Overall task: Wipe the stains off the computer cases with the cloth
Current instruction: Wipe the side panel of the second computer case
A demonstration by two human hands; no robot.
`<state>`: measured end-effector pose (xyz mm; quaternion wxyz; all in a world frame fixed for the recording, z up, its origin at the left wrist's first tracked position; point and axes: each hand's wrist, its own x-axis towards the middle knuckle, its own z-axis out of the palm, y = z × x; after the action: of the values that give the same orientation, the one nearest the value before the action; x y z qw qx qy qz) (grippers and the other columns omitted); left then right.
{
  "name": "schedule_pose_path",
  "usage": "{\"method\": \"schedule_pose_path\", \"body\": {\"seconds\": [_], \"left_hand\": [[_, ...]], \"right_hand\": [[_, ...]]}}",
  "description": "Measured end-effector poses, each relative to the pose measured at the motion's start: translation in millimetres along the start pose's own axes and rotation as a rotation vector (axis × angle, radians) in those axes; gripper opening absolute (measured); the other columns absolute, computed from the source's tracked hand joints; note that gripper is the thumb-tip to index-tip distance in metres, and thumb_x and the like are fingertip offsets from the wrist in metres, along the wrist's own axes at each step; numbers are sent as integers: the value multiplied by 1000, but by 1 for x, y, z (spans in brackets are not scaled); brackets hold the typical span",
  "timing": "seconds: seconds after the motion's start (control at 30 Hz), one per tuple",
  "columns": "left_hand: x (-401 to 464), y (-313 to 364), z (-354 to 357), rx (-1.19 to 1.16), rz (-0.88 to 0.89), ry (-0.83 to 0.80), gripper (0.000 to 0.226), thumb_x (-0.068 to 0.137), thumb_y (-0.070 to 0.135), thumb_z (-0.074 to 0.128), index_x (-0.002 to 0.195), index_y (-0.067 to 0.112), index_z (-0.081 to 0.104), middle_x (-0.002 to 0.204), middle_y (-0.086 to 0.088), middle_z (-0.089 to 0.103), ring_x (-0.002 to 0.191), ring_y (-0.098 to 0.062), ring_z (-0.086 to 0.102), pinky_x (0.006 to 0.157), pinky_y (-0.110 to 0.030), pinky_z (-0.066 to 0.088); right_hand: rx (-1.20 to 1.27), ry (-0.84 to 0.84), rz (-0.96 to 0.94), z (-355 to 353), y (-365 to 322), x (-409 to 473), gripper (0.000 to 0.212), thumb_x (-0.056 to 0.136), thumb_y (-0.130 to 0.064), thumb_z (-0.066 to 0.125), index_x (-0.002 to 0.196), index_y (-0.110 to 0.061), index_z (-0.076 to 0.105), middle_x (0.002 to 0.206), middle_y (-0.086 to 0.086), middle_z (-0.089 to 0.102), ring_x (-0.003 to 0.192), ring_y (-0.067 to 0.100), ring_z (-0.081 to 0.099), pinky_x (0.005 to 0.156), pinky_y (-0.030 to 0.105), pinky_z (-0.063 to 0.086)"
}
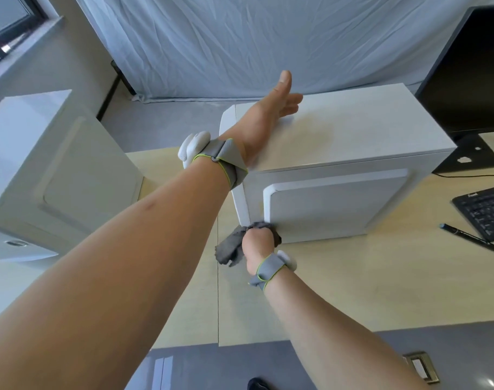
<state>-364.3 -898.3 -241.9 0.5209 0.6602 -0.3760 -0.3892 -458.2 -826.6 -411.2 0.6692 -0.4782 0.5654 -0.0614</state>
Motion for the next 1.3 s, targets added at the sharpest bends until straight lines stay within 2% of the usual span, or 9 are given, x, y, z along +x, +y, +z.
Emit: {"method": "schedule_pose_path", "body": {"seconds": [0.07,0.2,0.27,0.4,0.53,0.77,0.87,1.13,1.3], "left_hand": [[0,1,-1,-7,14,-3,92,77,85,33,138,21,60,138,4,61,132,-2,51,124,-38,21],[0,4,-5,-32,12,-40,92,88,76,23,149,13,48,148,-2,53,132,-4,49,125,-36,17],[0,8,-5,-21,-1,-69,86,97,72,17,151,12,44,152,-4,49,128,-6,47,124,-36,15],[2,14,-1,5,-29,-98,81,102,67,15,153,9,39,156,-3,43,134,-8,45,125,-39,13],[2,11,-1,6,-34,-85,94,88,78,24,151,10,43,156,0,44,141,-7,41,126,-44,10],[-8,12,1,59,-43,-7,91,83,84,31,143,19,55,144,5,56,135,-2,47,125,-42,16],[-9,13,5,120,-56,7,76,95,76,29,141,22,58,142,6,58,134,-2,47,123,-42,18],[-11,10,11,195,-92,28,74,94,77,30,142,28,56,143,11,56,135,-8,45,112,-41,29],[-9,4,16,226,-99,40,73,91,81,32,141,34,57,144,15,54,136,-9,46,117,-38,29]], "right_hand": [[-31,34,-158,-9,-12,-10,40,93,-20,42,117,7,61,100,23,66,53,11,34,45,17,29],[-15,42,-453,-23,-45,-40,23,71,12,58,57,3,42,51,1,29,45,20,34,45,21,16],[-207,29,-605,-33,-67,-62,44,81,11,52,55,-12,24,52,2,25,48,22,31,43,27,20],[-522,104,-740,-49,-79,-74,38,96,-17,44,59,-16,36,57,-1,38,57,23,38,54,32,33],[-263,68,-739,-70,-86,-73,41,90,-10,50,56,-16,28,39,-9,31,44,14,27,47,28,24],[311,595,-525,-164,-98,-29,31,89,-17,45,58,-13,47,59,-3,52,64,26,46,68,42,41],[218,692,-599,-136,-86,-23,30,92,-19,43,66,-6,51,69,14,63,72,36,56,69,42,42],[-274,194,-996,-48,-29,-34,40,85,-10,59,59,-29,35,51,-11,39,50,7,39,54,20,29],[93,455,-726,-119,-45,-20,31,87,-15,52,57,-12,48,50,-3,48,50,18,39,55,40,39]]}}
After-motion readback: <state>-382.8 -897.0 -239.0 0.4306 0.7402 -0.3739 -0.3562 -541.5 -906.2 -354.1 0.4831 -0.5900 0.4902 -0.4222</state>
